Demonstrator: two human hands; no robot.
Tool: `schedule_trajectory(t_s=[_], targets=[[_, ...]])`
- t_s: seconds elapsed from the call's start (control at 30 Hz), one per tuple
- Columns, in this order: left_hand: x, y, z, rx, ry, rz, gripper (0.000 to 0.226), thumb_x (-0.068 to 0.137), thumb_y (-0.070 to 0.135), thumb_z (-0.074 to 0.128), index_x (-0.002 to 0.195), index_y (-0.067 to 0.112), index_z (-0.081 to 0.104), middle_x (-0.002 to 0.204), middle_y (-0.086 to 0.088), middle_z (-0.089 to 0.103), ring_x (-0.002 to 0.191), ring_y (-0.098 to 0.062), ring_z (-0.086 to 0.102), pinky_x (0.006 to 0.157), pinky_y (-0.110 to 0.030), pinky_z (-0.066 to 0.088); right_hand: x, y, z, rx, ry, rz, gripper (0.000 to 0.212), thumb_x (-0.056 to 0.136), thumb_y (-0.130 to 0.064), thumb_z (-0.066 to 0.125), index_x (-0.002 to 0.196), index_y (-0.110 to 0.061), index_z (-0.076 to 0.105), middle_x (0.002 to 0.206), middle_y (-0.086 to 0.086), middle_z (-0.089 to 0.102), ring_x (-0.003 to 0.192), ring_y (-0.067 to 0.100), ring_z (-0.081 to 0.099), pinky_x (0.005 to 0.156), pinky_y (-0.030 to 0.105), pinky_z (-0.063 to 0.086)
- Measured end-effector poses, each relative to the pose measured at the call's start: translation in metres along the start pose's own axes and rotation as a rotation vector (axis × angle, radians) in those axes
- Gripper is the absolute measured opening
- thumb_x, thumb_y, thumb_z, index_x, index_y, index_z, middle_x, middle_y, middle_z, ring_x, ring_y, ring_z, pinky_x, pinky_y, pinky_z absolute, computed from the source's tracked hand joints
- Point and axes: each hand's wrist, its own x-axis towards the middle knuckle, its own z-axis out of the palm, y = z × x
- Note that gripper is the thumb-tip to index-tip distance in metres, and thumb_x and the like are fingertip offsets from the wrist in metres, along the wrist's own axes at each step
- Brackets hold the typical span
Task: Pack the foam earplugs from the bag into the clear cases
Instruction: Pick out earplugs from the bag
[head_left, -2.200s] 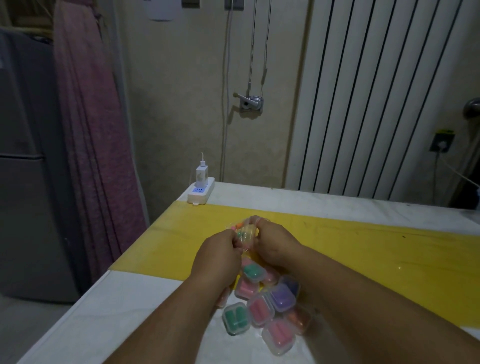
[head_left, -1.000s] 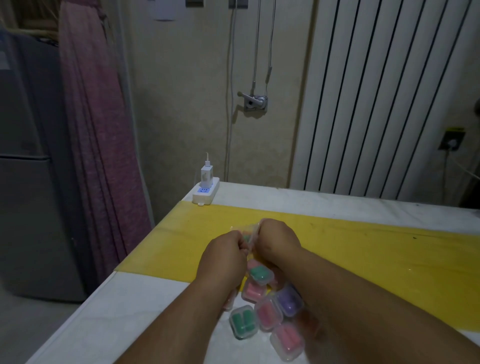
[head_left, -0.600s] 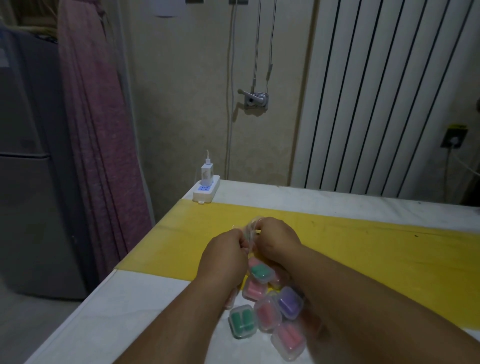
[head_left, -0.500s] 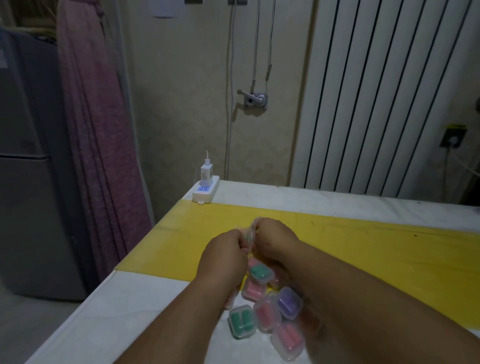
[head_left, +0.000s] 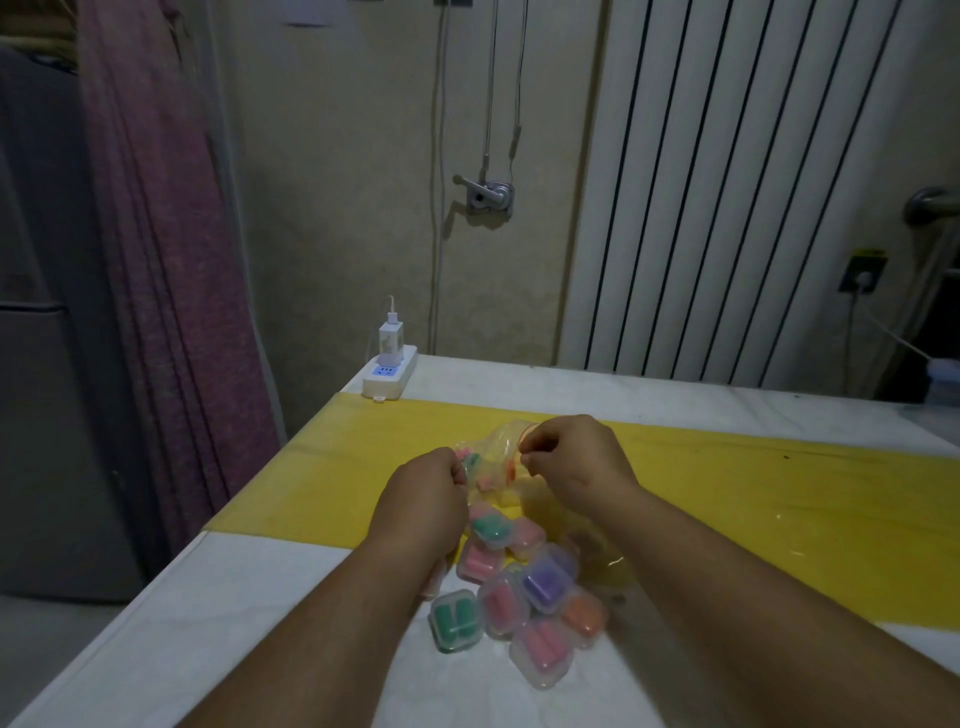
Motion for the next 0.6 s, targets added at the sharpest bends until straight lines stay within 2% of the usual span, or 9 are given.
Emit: schedule_trajectory(t_s=[0.1,0.17,0.23,0.3,0.43,0.5,0.6], targets=[[-0.002,0.002,-0.001,0.014,0.000,0.010,0.009,0.089,0.013,0.053,0.086,0.018,0.059,0.090,-0.002,0.064,0.085,-0.023,0.056,0.071,-0.033,0.046,-0.007,0.007,0.001,-0.032,-0.051,0.019,0.010,0.086,-0.019,0.070,0.094,-0.022,0.075,0.094,-0.003,0.071,0.087,0.014,0.064,0.078,0.029,0.053],[-0.003,0.002,-0.001,0.017,0.008,0.016,0.009,0.089,0.013,0.054,0.086,0.018,0.060,0.090,-0.002,0.065,0.085,-0.023,0.057,0.071,-0.033,0.046,-0.007,0.007,0.002,-0.045,-0.028,0.032,0.012,0.087,-0.021,0.069,0.099,-0.021,0.073,0.099,-0.002,0.069,0.091,0.016,0.063,0.077,0.027,0.050],[-0.003,0.002,-0.001,0.020,0.013,0.017,0.009,0.089,0.013,0.053,0.086,0.018,0.060,0.090,-0.002,0.065,0.085,-0.023,0.056,0.072,-0.033,0.047,-0.006,0.005,0.003,-0.082,-0.028,0.017,0.011,0.087,-0.022,0.068,0.097,-0.022,0.073,0.099,-0.001,0.069,0.093,0.017,0.063,0.078,0.027,0.050],[-0.002,0.002,-0.001,0.027,0.011,0.019,0.008,0.089,0.013,0.054,0.087,0.017,0.060,0.089,-0.002,0.064,0.084,-0.022,0.056,0.071,-0.033,0.046,-0.005,0.001,0.005,-0.135,-0.090,-0.034,0.012,0.087,-0.018,0.065,0.093,-0.025,0.073,0.099,-0.002,0.071,0.094,0.019,0.064,0.082,0.028,0.052],[-0.002,0.002,-0.002,0.031,0.008,0.014,0.008,0.088,0.013,0.054,0.085,0.018,0.060,0.087,-0.001,0.064,0.083,-0.022,0.055,0.067,-0.031,0.042,-0.006,-0.004,0.010,-0.309,-0.257,-0.117,0.023,0.087,-0.014,0.060,0.099,-0.028,0.074,0.105,-0.004,0.070,0.096,0.018,0.063,0.084,0.028,0.051],[-0.003,0.003,-0.003,0.032,0.008,0.013,0.008,0.088,0.013,0.054,0.084,0.018,0.060,0.086,-0.001,0.064,0.082,-0.022,0.055,0.067,-0.031,0.043,-0.007,-0.004,0.010,-0.302,-0.235,-0.115,0.023,0.086,-0.012,0.058,0.093,-0.027,0.074,0.102,-0.002,0.070,0.093,0.019,0.063,0.083,0.030,0.053],[-0.004,0.003,-0.004,0.027,-0.002,0.010,0.008,0.088,0.013,0.053,0.085,0.017,0.060,0.087,-0.002,0.064,0.083,-0.023,0.056,0.069,-0.033,0.045,-0.007,-0.002,0.003,-0.188,-0.098,-0.038,0.014,0.088,-0.013,0.060,0.088,-0.025,0.069,0.099,0.003,0.069,0.092,0.023,0.062,0.083,0.032,0.053]])
